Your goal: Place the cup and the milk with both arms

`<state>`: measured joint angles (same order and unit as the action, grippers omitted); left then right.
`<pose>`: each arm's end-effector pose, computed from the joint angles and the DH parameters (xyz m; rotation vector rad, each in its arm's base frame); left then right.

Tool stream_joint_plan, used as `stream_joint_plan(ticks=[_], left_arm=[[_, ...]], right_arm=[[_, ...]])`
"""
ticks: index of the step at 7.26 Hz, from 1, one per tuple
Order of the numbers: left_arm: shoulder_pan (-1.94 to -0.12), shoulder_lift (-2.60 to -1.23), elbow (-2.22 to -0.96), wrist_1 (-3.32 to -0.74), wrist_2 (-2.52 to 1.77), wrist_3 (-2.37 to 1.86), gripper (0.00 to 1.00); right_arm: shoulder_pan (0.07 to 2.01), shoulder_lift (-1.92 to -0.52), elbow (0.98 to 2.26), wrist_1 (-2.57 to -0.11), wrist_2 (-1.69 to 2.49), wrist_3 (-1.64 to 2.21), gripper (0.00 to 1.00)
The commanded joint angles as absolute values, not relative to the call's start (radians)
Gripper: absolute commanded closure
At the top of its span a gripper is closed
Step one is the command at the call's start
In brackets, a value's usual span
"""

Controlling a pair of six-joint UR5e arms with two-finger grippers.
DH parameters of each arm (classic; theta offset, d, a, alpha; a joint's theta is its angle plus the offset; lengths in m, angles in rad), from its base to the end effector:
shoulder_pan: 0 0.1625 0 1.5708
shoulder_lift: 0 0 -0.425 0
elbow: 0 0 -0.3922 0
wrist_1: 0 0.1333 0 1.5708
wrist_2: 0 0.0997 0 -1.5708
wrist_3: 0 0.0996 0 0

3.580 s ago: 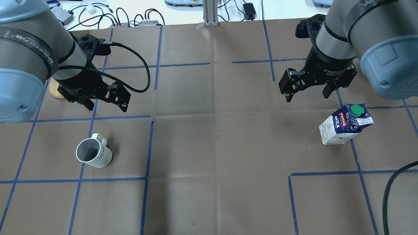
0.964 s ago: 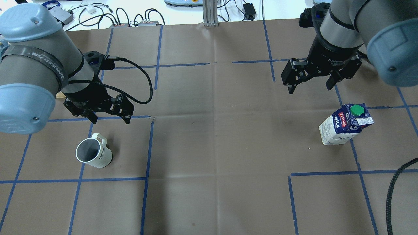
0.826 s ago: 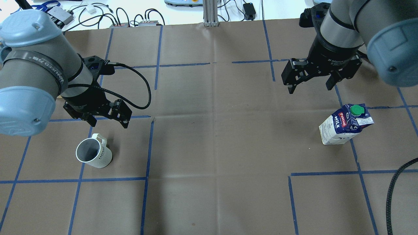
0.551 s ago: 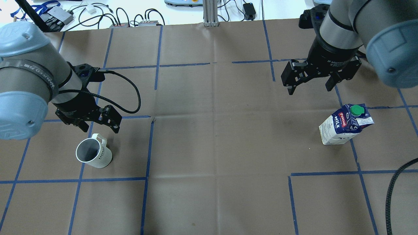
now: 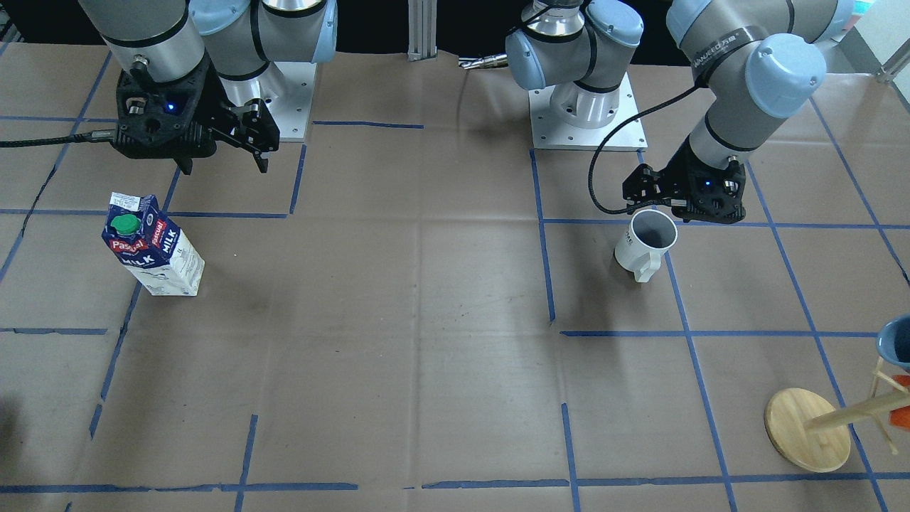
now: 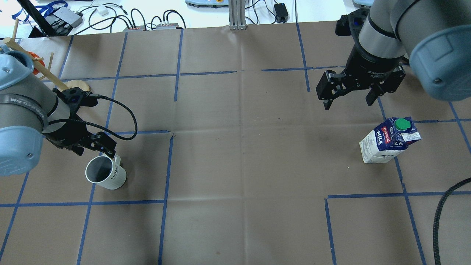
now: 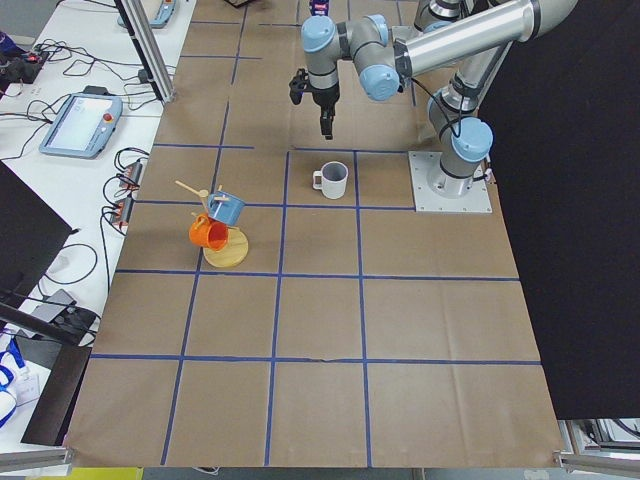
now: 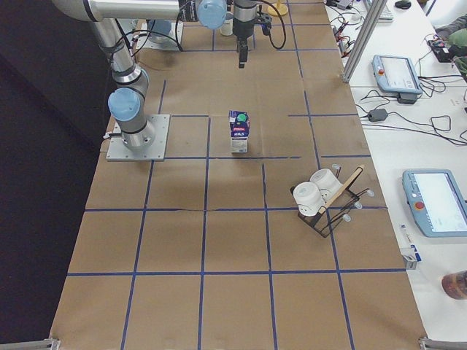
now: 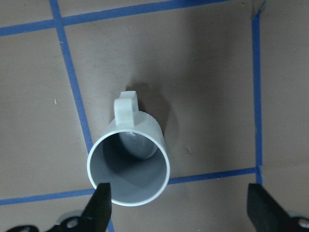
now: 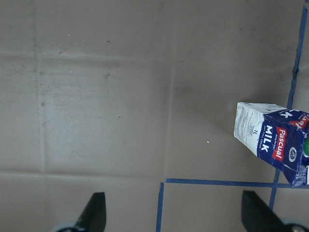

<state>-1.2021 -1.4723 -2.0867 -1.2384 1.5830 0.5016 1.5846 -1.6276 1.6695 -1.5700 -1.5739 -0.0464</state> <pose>0.0237 -0.4278 0.3187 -0.2076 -3.1073 -0.1281 0.1394 -0.4612 0.4666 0.0946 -3.1370 -0.0671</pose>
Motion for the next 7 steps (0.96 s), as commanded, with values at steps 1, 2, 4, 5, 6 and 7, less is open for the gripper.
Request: stream_joint_plan(ticks=[1,2,4,5,6,7], left_arm=[[-1.134,-1.474,-2.146,-1.127,1.583,0.571,0.0],[-1.129,-1.479,-2.186,-1.039,1.583,0.606,0.01],[-1.103,-1.492,-2.223,-0.976,1.586,0.614,0.01],[-1.076,-1.511,-2.223,-0.976,1.585,0.639,0.01],[-1.054,-1.538,-2.223,-0.97,1.582,0.664,0.01],[-1.054,-1.546,-2.229,-0.968,1.582,0.66,0.03]], right_arm=[[1.585,-1.628,1.671,-1.571,-1.574,-0.048,0.0],[1.585,-1.628,1.671,-1.571,-1.574,-0.048,0.0],[1.585,-1.628,1.671,-1.569,-1.574,-0.048,0.0],[1.585,-1.628,1.671,-1.568,-1.574,-0.048,0.0],[1.585,-1.628,1.671,-1.566,-1.574,-0.048,0.0],[1.585,-1.628,1.672,-1.565,-1.574,-0.049,0.0]])
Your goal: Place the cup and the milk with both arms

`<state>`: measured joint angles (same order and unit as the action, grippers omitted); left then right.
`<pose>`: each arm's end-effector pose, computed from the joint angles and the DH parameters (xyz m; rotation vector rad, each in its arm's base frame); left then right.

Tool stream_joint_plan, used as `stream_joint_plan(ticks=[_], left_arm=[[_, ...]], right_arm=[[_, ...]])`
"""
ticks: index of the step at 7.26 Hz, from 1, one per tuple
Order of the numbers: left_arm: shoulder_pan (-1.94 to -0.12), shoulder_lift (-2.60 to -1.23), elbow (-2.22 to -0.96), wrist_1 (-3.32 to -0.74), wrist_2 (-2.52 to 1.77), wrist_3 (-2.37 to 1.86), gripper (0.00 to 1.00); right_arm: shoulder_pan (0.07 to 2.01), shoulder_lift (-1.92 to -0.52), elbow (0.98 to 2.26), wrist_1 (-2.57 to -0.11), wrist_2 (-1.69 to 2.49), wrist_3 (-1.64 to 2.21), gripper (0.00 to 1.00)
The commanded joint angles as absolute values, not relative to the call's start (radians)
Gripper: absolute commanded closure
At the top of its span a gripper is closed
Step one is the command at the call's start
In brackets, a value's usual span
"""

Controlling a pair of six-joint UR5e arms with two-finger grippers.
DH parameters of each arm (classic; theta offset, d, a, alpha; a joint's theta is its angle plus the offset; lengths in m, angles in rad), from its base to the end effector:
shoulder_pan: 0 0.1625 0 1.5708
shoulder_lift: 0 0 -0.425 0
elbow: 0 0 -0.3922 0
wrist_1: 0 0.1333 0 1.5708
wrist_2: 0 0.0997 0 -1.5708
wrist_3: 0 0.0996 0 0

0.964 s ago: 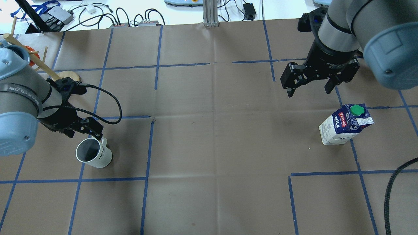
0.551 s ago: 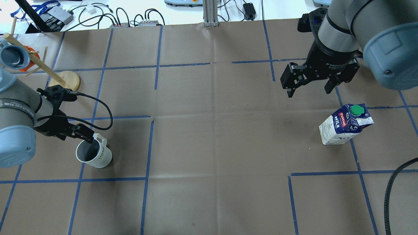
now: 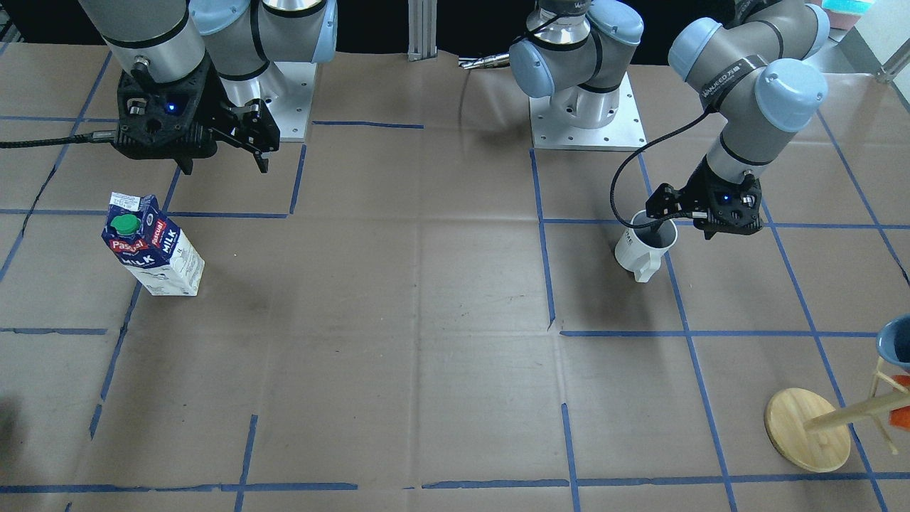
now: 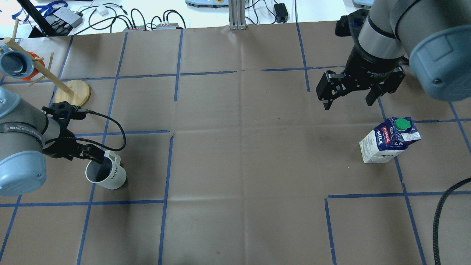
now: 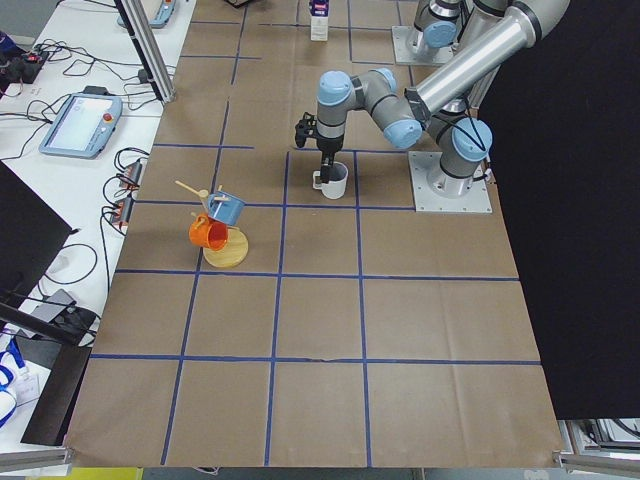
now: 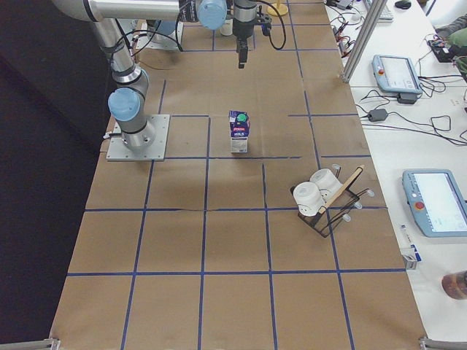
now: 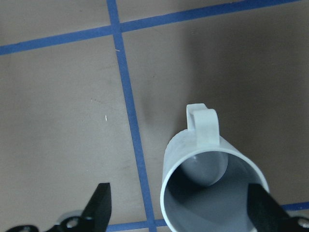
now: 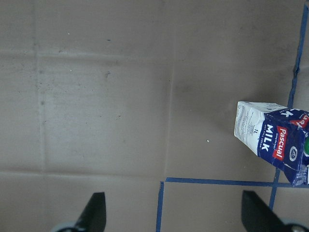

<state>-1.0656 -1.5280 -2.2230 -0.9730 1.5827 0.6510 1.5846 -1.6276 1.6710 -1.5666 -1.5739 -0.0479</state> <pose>0.0789 -0.4157 0.2619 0.2287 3.1295 0.0255 0.1394 -0.4607 0.4656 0.0969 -3.1369 -0.0748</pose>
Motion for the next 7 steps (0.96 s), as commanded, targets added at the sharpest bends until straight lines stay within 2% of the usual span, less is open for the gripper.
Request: stream_joint_plan(ticks=[1,2,3,4,5,7], left_arm=[[-1.054,-1.554,-2.249,-0.969,1.586,0.657,0.05],[-1.054,-1.554,-2.27,-0.971,1.586,0.652,0.11],[-1.054,-1.563,-2.279,-0.969,1.588,0.646,0.37],[-1.054,-1.565,-2.278,-0.974,1.612,0.564,0.81],[-1.057,-1.565,-2.278,-0.98,1.667,0.499,0.97],[-1.058,-1.563,-2.273,-0.98,1.666,0.497,1.0]], right_arm=[[1.585,-1.632,1.689,-1.565,-1.574,-0.049,0.0],[1.582,-1.641,1.741,-1.583,-1.575,-0.049,0.0],[1.58,-1.661,1.77,-1.589,-1.571,-0.049,0.0],[1.582,-1.666,1.769,-1.615,-1.572,-0.049,0.0],[1.583,-1.666,1.763,-1.62,-1.572,-0.049,0.0],[1.582,-1.664,1.758,-1.62,-1.574,-0.049,0.0]])
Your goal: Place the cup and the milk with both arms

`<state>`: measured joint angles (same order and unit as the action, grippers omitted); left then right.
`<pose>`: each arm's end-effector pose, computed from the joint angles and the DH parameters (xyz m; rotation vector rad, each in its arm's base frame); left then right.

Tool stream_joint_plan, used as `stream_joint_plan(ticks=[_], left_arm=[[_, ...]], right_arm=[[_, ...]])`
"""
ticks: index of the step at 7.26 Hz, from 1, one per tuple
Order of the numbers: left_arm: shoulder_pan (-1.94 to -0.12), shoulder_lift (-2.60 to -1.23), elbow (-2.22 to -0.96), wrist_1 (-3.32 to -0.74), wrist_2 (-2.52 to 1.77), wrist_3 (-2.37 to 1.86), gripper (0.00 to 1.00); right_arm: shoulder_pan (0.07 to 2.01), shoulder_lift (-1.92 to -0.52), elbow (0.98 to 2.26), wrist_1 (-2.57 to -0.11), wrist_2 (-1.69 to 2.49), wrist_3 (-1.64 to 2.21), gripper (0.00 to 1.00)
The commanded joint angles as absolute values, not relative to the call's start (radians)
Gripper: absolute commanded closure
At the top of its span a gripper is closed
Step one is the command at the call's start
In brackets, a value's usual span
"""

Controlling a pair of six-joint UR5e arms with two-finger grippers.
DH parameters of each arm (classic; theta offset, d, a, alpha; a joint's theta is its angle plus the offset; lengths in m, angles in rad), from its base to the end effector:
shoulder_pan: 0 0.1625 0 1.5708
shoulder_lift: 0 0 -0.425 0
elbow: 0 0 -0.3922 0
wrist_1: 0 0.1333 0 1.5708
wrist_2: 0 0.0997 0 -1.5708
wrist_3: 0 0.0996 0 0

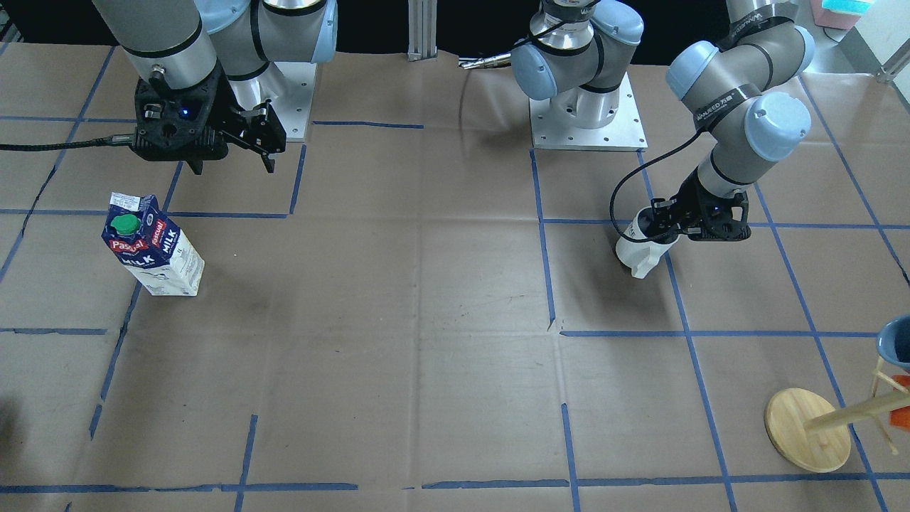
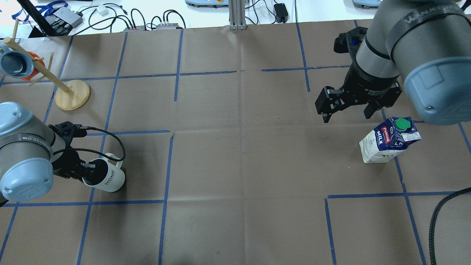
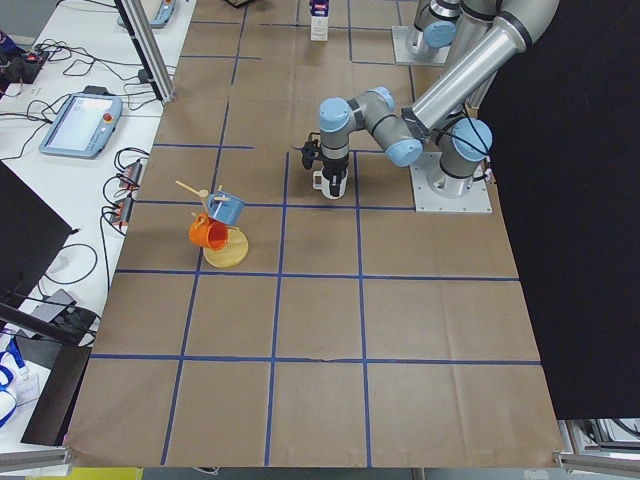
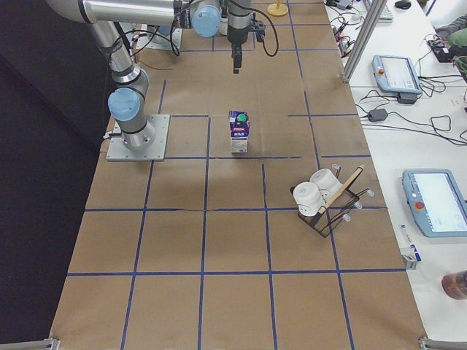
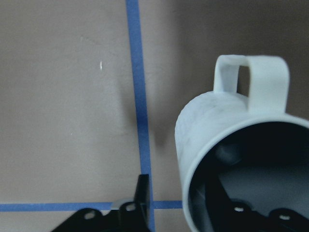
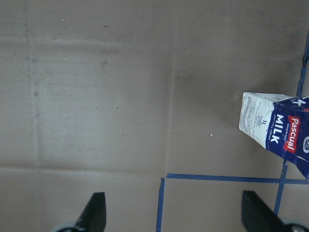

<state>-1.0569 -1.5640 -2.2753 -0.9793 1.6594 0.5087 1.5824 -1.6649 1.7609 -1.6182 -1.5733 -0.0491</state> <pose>0.0815 -0.3976 0.2263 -0.0008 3.1092 0.2116 0.1382 -0.4436 0.4437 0.0954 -3.1376 -0.0764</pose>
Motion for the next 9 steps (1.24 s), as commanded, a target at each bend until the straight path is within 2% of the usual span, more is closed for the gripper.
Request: stream_joint_plan(ticks=[1,3,4,6,9], left_arm=[[-1.061,-1.56,-2.27,-0.98,1.664,0.499,1.0],[-1.132,-1.548,-2.232,-0.98,1.646,0.476,1.0],[-1.225,-1.549,-2.168,-1.009,1.632,0.433,1.0],[-1.398,-1.597,-1.96,-1.229,1.596,0.208,1.0],[-1.644,-1.861,-1.669,-1.246,1.565,-0.001,1.0]], right_arm=[[1.582,-1.664,1.756,-1.62,-1.574,-0.049,0.0],[1.582,-1.657,1.741,-1.618,-1.575,-0.049,0.0],[1.582,-1.654,1.712,-1.603,-1.575,-0.049,0.0],[1.582,-1.654,1.695,-1.6,-1.574,-0.048,0.0],[1.58,-1.649,1.695,-1.598,-1.612,-0.049,0.0]])
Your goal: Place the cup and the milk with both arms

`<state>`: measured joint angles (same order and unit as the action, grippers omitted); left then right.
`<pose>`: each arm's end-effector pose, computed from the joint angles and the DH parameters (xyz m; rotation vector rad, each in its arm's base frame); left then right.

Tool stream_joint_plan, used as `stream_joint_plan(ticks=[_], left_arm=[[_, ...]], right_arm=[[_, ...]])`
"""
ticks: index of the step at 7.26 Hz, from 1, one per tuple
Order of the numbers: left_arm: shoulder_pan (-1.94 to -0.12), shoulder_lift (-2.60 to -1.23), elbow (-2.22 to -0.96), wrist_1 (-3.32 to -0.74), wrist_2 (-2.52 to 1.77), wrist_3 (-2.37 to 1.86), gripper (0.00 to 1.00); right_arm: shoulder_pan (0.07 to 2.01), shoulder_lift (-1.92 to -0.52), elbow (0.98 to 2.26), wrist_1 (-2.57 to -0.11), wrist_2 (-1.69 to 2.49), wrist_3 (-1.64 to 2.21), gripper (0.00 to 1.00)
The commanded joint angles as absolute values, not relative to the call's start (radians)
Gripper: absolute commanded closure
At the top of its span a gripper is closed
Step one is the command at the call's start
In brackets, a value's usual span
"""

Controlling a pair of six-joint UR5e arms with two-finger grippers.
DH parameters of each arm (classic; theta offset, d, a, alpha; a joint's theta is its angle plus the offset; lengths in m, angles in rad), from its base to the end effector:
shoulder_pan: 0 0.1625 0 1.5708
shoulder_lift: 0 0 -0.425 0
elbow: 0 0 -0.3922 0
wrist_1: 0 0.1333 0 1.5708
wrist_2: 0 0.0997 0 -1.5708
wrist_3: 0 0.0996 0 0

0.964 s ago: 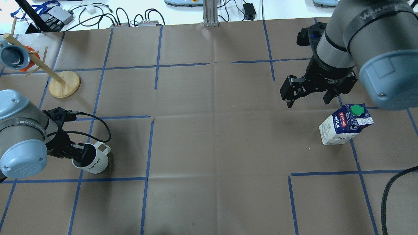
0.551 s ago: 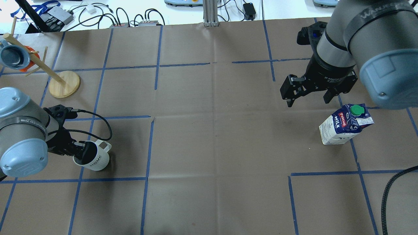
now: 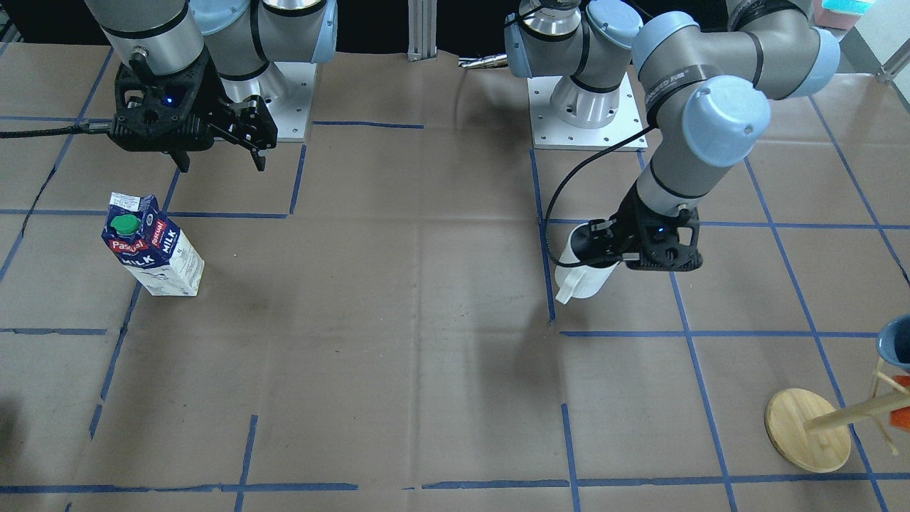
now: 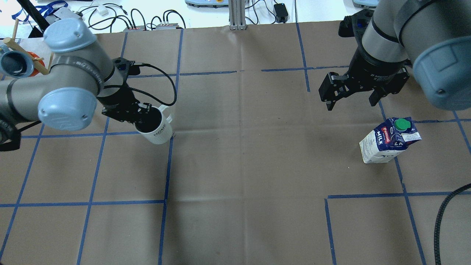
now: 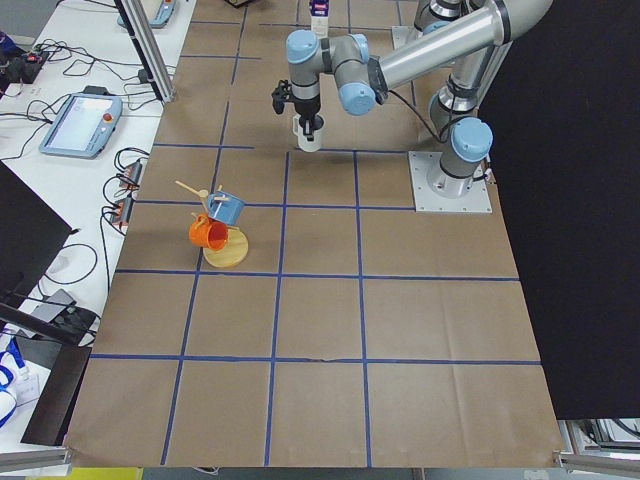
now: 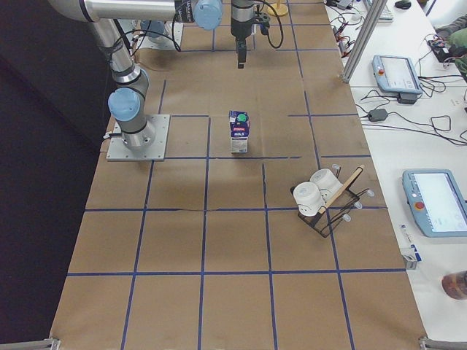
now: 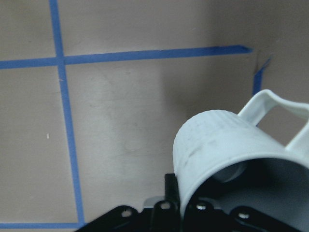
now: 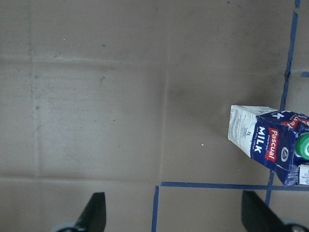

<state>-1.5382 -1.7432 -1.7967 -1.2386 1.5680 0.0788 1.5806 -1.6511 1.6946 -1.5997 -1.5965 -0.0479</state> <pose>-0.1163 -0.5314 0.3231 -0.0722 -3.1326 -0.1032 0.1352 -0.4547 0.4681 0.0902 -3.1148 -0.0235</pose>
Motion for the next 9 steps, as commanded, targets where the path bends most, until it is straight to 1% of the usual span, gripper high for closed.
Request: stream_joint_plan(ticks=[1,2,3,4,6,7,8,9], left_arm=[[-1.693,-1.95,-1.567,-1.25,1.56,-0.033,0.99],[-1.754,-2.041,-1.492,-1.25,1.559,-0.069,0.99],[-1.772,-2.09,-1.447,-1.25,1.559,-0.095,0.99],[-1.773,-2.123,-1.424,-1.247,1.546,-0.1,0.99],[-1.772,-2.14,-1.405,-1.236,1.531,-0.103,0.99],[-1.773,-2.175,-1.373,-1.223,1.531,-0.136,0.99],[-1.775,-2.206,-1.315,-1.224,1.534,-0.15,0.99],[-1.778,-2.224,-1.296,-1.226,1.532,-0.179,0.97]], right_arm=[[1.582,-1.649,1.695,-1.6,-1.611,-0.048,0.0],[1.58,-1.649,1.697,-1.6,-1.605,-0.048,0.0],[1.582,-1.649,1.7,-1.6,-1.605,-0.048,0.0],[1.582,-1.649,1.703,-1.601,-1.605,-0.048,0.0],[1.58,-1.649,1.703,-1.601,-1.606,-0.048,0.0],[1.58,-1.649,1.706,-1.601,-1.605,-0.048,0.0],[1.58,-1.649,1.704,-1.601,-1.605,-0.048,0.0],[1.582,-1.649,1.707,-1.601,-1.609,-0.048,0.0]])
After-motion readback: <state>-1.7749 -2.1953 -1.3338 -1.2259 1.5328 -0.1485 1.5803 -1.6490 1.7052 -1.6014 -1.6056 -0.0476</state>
